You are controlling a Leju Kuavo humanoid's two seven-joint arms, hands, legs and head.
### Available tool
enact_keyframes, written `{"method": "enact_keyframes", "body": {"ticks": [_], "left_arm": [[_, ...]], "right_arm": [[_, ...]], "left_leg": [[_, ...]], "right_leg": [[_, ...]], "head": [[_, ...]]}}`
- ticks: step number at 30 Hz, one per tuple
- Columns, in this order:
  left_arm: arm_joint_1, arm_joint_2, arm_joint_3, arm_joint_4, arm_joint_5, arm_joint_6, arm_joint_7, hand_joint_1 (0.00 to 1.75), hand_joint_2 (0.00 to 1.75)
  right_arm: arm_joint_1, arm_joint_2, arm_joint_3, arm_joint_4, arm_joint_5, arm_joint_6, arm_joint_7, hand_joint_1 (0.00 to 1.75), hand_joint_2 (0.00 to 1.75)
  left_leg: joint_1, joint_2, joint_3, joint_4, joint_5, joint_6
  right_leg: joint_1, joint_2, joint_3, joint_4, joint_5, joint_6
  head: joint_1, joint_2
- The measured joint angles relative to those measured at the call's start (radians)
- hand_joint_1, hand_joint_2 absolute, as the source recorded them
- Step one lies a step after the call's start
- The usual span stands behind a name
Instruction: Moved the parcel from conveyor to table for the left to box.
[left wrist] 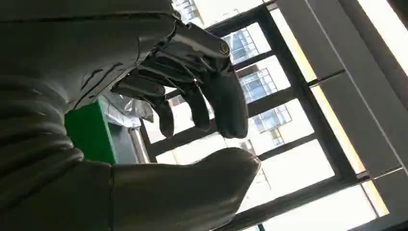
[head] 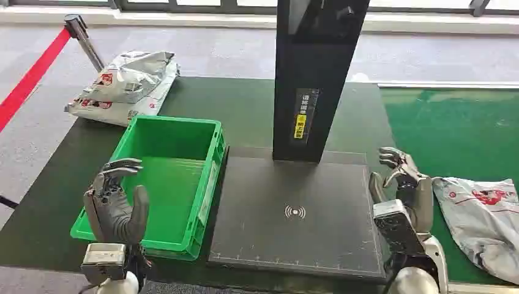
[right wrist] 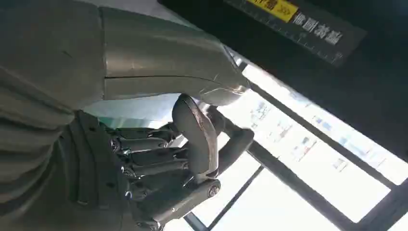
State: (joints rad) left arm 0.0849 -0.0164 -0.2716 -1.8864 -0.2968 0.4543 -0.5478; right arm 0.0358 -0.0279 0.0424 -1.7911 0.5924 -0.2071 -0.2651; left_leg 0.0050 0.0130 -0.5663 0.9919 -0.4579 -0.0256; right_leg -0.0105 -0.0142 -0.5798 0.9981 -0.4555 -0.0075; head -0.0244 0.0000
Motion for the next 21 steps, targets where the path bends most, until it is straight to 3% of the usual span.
{"method": "enact_keyframes", "body": {"ticks": [5, 11, 14, 21], "left_arm": [[0.011, 0.003, 0.000, -0.005, 0.003, 0.005, 0.000, 0.00, 1.75], [0.049, 0.011, 0.000, -0.018, 0.030, 0.005, -0.012, 0.00, 1.75], [0.060, 0.011, -0.003, -0.019, 0.037, 0.001, -0.014, 0.00, 1.75], [0.056, 0.011, -0.005, -0.019, 0.066, -0.028, 0.005, 0.00, 1.75]], "right_arm": [[-0.002, -0.012, -0.021, 0.021, 0.100, -0.029, 0.049, 0.00, 1.75], [0.048, -0.045, -0.101, 0.032, 0.342, -0.111, 0.180, 0.00, 1.75], [0.083, -0.062, -0.170, 0.051, 0.389, -0.028, 0.286, 0.00, 1.75], [0.069, -0.103, -0.378, 0.242, 0.379, 0.075, 0.306, 0.00, 1.75]], "left_leg": [[0.000, 0.000, 0.000, 0.000, 0.000, 0.000], [0.000, 0.000, 0.000, 0.000, -0.001, 0.001], [0.000, 0.000, 0.000, 0.000, -0.002, 0.002], [-0.002, 0.001, 0.000, 0.001, -0.003, 0.004]], "right_leg": [[0.000, 0.000, 0.000, 0.000, 0.000, 0.000], [0.000, 0.000, 0.000, 0.000, -0.001, 0.001], [0.000, 0.000, 0.000, -0.001, -0.001, 0.001], [-0.001, -0.001, 0.000, -0.001, 0.000, 0.004]], "head": [[0.000, 0.000], [0.000, 0.000], [0.000, 0.000], [0.000, 0.000]]}}
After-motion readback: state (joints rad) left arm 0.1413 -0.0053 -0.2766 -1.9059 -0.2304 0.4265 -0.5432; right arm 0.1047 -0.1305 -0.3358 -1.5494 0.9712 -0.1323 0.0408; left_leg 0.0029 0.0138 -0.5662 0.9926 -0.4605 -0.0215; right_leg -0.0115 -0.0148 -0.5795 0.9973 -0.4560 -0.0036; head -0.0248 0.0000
